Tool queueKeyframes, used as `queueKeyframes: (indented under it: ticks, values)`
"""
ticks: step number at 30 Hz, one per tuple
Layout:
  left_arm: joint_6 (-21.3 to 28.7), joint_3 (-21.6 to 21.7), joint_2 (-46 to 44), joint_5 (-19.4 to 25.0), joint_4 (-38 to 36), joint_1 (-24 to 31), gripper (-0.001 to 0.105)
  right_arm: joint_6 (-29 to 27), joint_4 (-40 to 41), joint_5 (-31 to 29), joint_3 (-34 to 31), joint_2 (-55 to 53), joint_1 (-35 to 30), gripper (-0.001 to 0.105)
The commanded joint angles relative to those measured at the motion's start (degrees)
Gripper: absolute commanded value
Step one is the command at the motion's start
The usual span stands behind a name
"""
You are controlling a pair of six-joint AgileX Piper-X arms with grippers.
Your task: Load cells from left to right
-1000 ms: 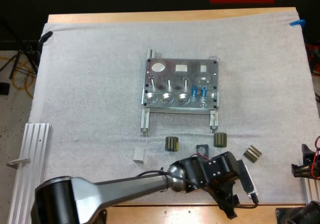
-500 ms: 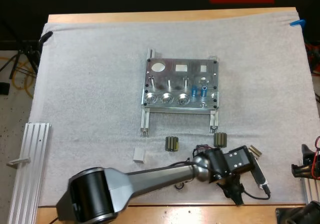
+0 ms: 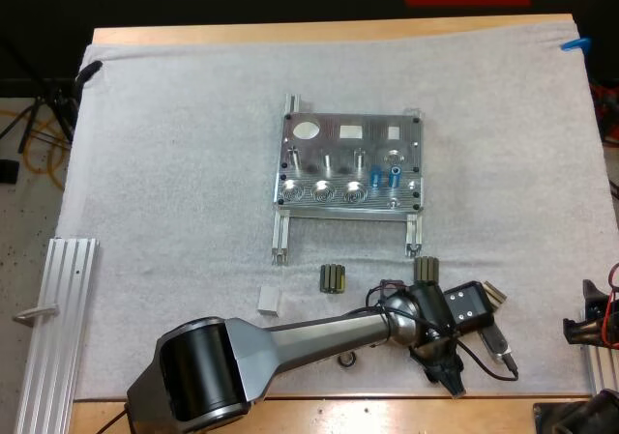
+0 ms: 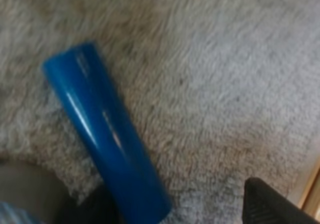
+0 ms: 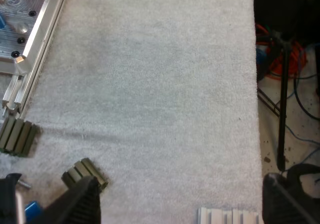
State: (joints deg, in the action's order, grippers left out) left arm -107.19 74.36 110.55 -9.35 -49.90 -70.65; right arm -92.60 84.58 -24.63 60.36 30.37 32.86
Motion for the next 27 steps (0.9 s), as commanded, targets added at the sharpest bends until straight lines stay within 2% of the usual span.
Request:
queueKeyframes:
  ticks: [1,5,7,8,12,16,22,27]
  values:
    - [-0.26,-0.22,1.13,0.65,-1.2,0.19,0.053,0.3,0.13,0.5,-0.01,-0.3,0.1,0.066]
    - [0.78,0.32,1.11,0.84,-0.94,0.19,0.044,0.3,0.02,0.49,-0.01,-0.3,0.1,0.066]
    - [1.07,0.9,1.11,1.27,-0.94,0.19,0.031,0.3,0.02,0.49,-0.01,-0.3,0.1,0.066]
    - [1.42,1.07,1.11,1.44,-0.94,0.19,0.029,0.3,0.02,0.49,-0.01,-0.3,0.1,0.066]
    - [3.59,2.34,1.11,2.84,-1.22,0.19,0.0,-0.24,0.02,4.32,-0.01,-0.3,0.1,0.066]
    - [6.4,4.14,0.7,5.21,-3.26,0.19,0.0,-0.22,0.02,8.56,-0.01,-0.3,0.1,0.066]
    - [10.34,4.66,-5.46,13.09,-7.88,0.19,0.0,0.45,-0.51,7.97,-0.01,-0.3,-0.02,0.066]
    - [12.67,3.03,-13.4,17.27,-10.41,0.19,0.0,2.96,-2.9,7.37,-0.01,-0.18,-0.02,0.066]
